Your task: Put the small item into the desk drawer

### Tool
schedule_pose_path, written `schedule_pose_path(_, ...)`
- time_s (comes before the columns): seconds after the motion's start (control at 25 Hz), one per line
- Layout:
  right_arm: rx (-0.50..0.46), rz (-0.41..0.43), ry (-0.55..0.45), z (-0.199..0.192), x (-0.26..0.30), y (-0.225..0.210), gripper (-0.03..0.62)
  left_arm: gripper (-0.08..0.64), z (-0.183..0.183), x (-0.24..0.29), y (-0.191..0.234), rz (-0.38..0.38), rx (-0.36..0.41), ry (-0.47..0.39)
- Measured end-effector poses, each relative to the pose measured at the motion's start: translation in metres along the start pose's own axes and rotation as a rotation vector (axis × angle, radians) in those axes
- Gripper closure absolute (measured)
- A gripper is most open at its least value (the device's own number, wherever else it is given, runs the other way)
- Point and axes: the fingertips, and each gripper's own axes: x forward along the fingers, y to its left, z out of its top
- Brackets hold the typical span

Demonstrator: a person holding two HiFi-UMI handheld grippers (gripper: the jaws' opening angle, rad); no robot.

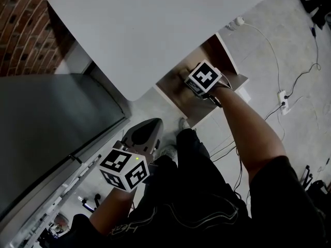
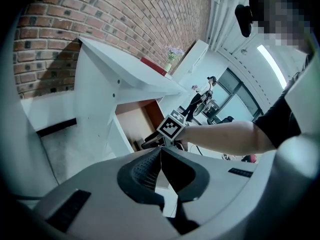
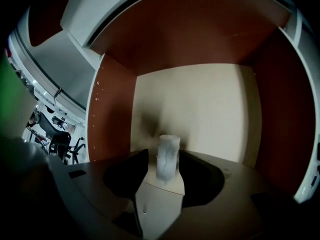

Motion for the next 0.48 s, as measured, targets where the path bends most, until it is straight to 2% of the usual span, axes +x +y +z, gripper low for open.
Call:
schedule_pose_path(0.28, 0.028, -0.009, -0.148, 0.007, -0.056, 0.03, 0.391, 0.538, -0.002, -0.01, -0.019, -0.039, 0.04, 0.027)
schedule_pose_path(0.48, 0.107, -0.037, -0.336, 0.001, -0.136, 0.06, 0.392, 0.537, 0.004, -0.022, -0.043, -0.086, 0.107, 0.046)
